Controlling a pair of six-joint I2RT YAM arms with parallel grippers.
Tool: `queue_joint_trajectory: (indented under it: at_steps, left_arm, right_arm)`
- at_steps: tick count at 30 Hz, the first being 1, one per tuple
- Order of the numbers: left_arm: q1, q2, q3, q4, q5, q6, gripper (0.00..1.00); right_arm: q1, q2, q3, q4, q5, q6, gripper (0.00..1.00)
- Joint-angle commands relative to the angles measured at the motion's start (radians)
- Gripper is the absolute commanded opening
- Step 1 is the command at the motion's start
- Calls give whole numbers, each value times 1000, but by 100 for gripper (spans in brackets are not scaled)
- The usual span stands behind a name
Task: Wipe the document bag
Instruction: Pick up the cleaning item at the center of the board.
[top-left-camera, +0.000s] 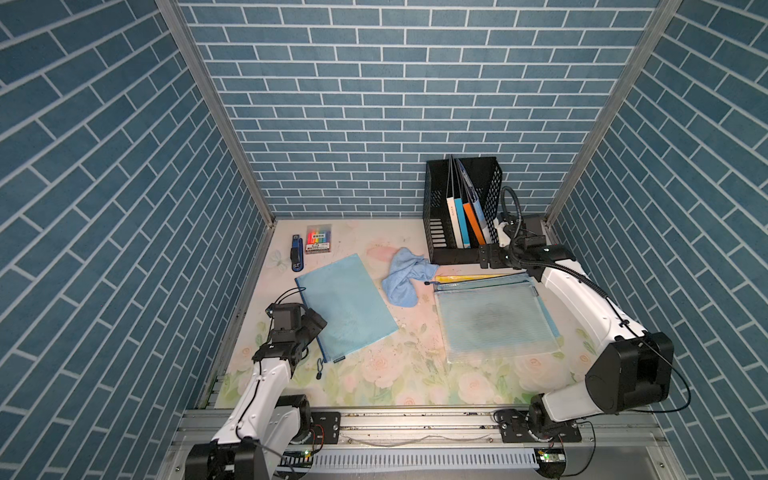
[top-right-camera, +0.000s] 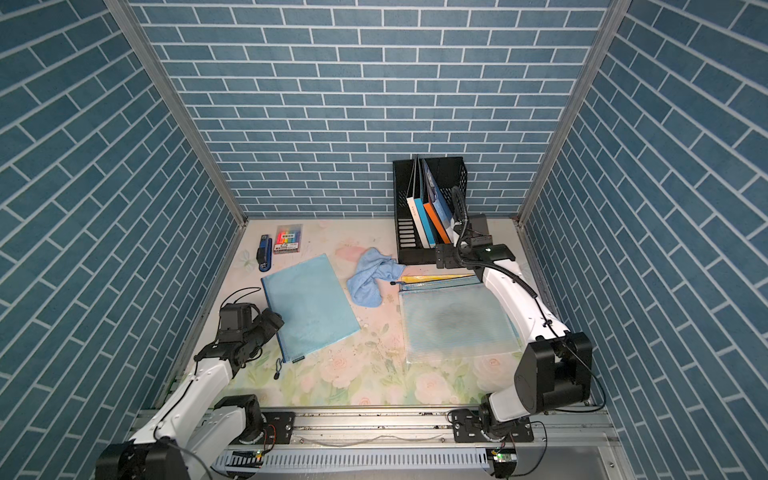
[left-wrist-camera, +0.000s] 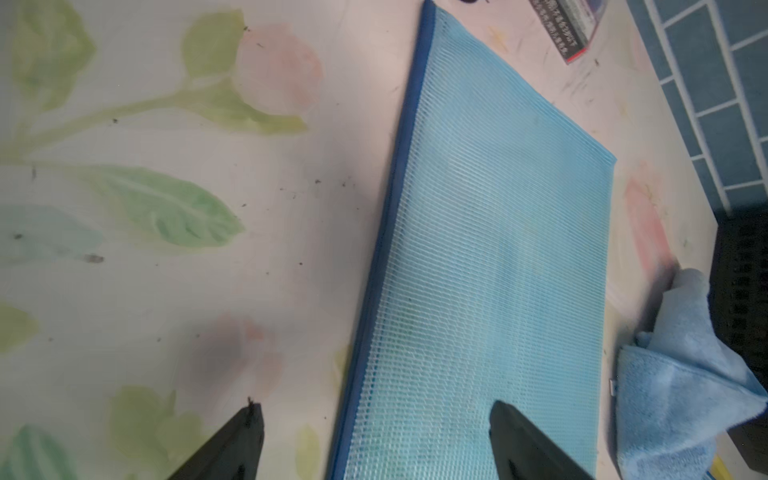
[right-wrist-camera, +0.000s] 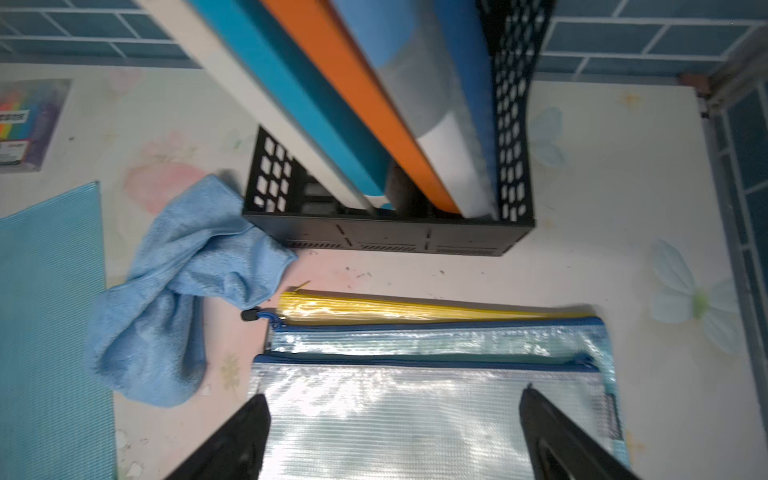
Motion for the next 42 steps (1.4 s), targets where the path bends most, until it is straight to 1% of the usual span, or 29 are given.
queue_joint_trajectory:
  at_steps: [1,3,7,10,14,16,20,23,24,27,30,33,35,37,38,39,42]
  left_arm:
    - [45,64,-30,105,58,41,87]
    - [50,113,-24,140,67,66,86]
    - [52,214,-14,204,111,91,84]
    - [51,272,-17,256,137,93,82]
    - [50,324,-14,308,166,107,75]
    - [50,346,-12,324,178,110,69]
    - [50,387,-11,350,192,116,51]
    - [50,409,-10,359,203,125,38]
    - [50,413,-8,356,204,129,32]
    - [49,415,-6,353,209,135,19]
    - [49,417,1,346,217,140,11]
    - [50,408,7,334,226,148,6]
    - [50,403,9,326,232,149,5]
    - [49,394,11,322,237,150,1]
    - [49,392,9,322,241,152,0]
    - [49,390,9,321,247,152,0]
    - [47,392,14,311,261,161,0]
  right_arm:
    - [86,7,-17,84,-26,-10,93]
    - [136,59,14,71,-29,-7,94]
    - [227,191,81,50,-100,4,94]
    - [304,301,128,59,-122,-20,99]
    - [329,476,249,36,-206,-19,99]
    - [332,547,302,39,-226,-25,99]
    - [333,678,427,-5,-219,-48,99]
    - [334,774,475,-20,-195,-55,99]
    - [333,803,491,-32,-182,-53,99]
    - [334,853,512,-53,-169,-52,97]
    - [341,872,510,-60,-141,-62,93]
    - [349,883,506,-61,-142,-78,84]
    - [357,893,510,-71,-157,-85,80]
    - [366,909,526,-92,-188,-93,72]
    - [372,917,530,-97,-207,-99,65]
    - [377,920,535,-102,-230,-105,58]
    - [386,904,531,-98,-268,-112,44]
